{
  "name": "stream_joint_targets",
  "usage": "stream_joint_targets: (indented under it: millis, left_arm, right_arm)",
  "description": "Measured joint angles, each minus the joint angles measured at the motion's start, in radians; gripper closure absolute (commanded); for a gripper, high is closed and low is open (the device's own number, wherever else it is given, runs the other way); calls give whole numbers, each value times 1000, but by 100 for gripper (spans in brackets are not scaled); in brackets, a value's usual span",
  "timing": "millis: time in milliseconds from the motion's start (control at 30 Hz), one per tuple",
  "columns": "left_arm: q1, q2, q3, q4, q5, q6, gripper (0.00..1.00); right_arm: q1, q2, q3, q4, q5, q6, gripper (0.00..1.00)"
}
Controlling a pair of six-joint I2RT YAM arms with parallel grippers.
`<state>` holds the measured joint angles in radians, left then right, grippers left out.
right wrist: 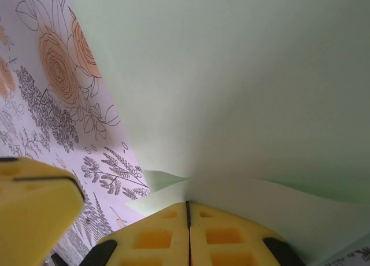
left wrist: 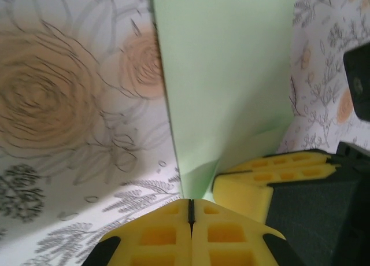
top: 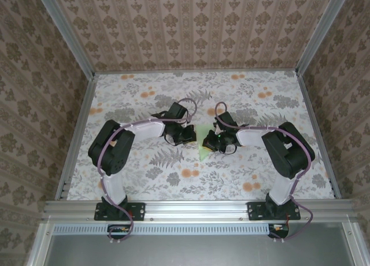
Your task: Fold a paper plane with a square sheet of paper (pick it up from the middle)
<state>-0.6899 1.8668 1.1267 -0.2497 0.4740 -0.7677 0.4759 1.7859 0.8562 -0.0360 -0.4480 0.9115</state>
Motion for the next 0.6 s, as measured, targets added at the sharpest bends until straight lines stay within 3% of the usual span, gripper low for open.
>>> stream_joint_targets:
  millis: [600]
  left_arm:
    - [-35, 25, -7, 42, 40, -4, 97]
  right_arm:
    - [-2, -2, -3, 5, -4, 5, 98]
